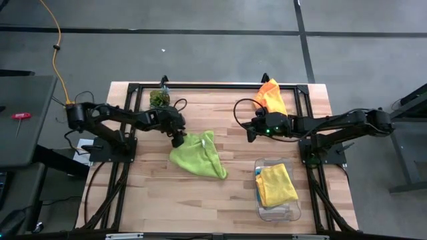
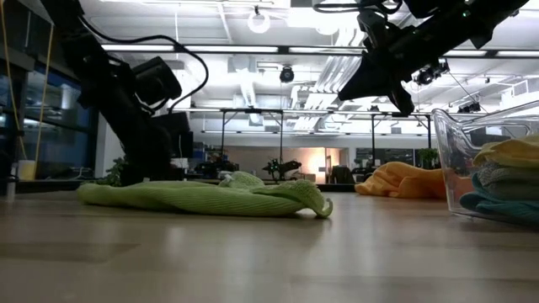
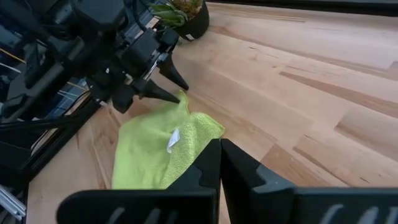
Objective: Fold microfiber towels
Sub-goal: Fold the green microfiber cloth
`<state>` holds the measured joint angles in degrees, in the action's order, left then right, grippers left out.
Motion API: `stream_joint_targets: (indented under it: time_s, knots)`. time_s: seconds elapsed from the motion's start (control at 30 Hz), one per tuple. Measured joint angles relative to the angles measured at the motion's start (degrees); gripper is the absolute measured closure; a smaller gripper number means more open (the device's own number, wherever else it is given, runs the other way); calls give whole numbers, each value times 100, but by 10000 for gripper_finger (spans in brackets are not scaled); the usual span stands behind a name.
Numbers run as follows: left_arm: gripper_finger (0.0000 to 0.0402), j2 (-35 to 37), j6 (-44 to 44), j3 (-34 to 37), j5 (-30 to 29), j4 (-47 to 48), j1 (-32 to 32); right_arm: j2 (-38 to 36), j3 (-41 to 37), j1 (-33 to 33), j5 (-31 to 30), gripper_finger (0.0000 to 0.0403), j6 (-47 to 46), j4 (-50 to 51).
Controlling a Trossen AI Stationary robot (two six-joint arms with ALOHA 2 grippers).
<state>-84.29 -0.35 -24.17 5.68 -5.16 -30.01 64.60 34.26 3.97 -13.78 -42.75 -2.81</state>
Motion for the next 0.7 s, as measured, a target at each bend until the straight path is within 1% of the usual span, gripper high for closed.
stream_joint_targets:
  time_s: [0.1,0.17,0.23,0.37,0.4,0.53,0.6,0.7]
  knots:
    - [260,-28,-143,1,-16,-85,3,0,2,0,0,403,-32,-2]
    - [277,8,-116,3,-38,-127,10,0,2,0,-2,403,-32,-2]
    - [304,53,-53,8,-61,-86,8,0,2,0,-2,403,-32,-2]
    - [379,163,-14,10,-93,127,-3,0,4,0,-13,403,-32,-3]
    - [390,207,24,13,-62,192,-3,0,4,0,-14,403,-32,-3]
    - [393,531,59,-69,8,478,1,0,4,0,-13,403,-32,-7]
    - [398,826,58,-206,5,523,-3,0,4,4,-28,403,-32,-6]
    - [399,1312,96,-501,-62,642,-1,0,4,6,-246,403,-30,-14]
